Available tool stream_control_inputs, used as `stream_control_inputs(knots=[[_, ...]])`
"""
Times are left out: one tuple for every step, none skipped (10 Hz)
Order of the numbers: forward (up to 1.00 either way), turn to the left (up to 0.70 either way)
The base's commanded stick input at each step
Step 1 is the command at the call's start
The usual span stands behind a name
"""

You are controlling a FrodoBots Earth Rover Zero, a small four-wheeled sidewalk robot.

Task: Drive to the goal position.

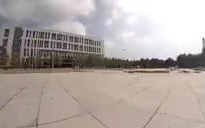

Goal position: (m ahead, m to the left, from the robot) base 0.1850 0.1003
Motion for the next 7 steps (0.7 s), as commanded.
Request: stream_control_inputs(knots=[[0.7,0.0],[0.7,0.0],[0.7,0.0],[0.7,0.0],[0.7,0.0],[0.7,0.0],[0.7,0.0]])
